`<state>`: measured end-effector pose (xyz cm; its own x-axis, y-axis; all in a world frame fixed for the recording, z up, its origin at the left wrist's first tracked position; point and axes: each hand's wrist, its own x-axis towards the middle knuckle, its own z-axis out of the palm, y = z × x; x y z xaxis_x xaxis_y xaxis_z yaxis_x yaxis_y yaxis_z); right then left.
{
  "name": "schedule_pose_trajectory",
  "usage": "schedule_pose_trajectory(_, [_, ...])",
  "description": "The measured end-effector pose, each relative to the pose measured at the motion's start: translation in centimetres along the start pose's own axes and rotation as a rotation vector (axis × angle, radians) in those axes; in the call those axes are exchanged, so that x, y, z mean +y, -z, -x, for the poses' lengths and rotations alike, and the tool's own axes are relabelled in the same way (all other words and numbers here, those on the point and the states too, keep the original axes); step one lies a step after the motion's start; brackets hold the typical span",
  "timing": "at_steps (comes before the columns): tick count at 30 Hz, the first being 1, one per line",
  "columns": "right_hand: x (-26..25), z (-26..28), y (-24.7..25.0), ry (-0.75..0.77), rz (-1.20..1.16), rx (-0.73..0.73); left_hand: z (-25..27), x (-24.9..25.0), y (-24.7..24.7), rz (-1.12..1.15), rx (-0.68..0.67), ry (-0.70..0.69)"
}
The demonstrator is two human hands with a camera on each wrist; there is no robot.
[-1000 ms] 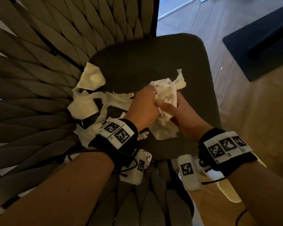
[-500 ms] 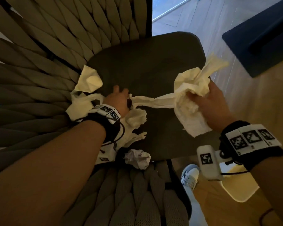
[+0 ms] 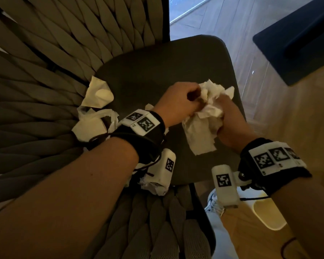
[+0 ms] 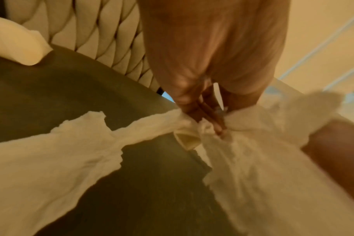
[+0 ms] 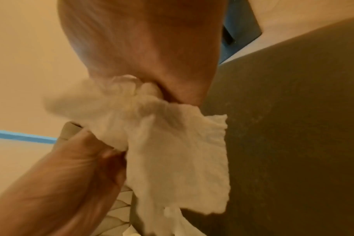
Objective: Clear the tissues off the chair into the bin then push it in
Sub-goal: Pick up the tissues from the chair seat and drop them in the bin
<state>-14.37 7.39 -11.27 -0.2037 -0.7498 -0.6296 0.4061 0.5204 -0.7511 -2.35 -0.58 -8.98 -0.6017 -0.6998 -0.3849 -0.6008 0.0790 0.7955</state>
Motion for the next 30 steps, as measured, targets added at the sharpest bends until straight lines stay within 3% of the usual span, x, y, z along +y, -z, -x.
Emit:
schedule_pose_trajectory(1, [-0.1,0.1,0.3,-0.021,-0.042,-0.027,-0.2,0.1,-0.2,-0.035,0.0,-0.009])
schedule_pose_trajectory(5, [-0.2,0.4,0.4,0.074,0.18,-0.051,0.2,0.0,0.3,-0.09,0.044,-0.045])
schedule_pose_trajectory(8, [-0.2,0.2,0.6,0.111,0.229,0.023,2.0,-1.8,2.9,-0.19,0.08,0.101])
schedule_pose_trajectory(10, [0.0,0.0,0.7,0.132,0.261,0.066,3.4,-4.1,4.4,-0.44,-0.11,0.311])
schedule_pose_trajectory(13, [0.4,-0.2,0.8,0.141,0.298,0.112,5.7,-7.0,3.3,-0.782,-0.568,0.555])
schedule_pose_trajectory(15, [0.8,-0.1,0.9,0.14,0.31,0.125,6.8,-7.8,1.3,-0.887,-0.69,0.616])
schedule_pose_trajectory(21, [1.5,0.3,1.4,0.105,0.329,0.132,8.3,-7.2,-2.3,-0.809,-0.731,0.441])
schedule_pose_trajectory(26, [2.0,0.6,1.9,0.083,0.327,0.116,9.2,-7.2,-4.6,-0.856,-0.966,0.356])
schedule_pose_trajectory(30, [2.4,0.7,2.5,0.088,0.324,0.098,9.5,-7.9,-5.6,-0.865,-0.957,0.223])
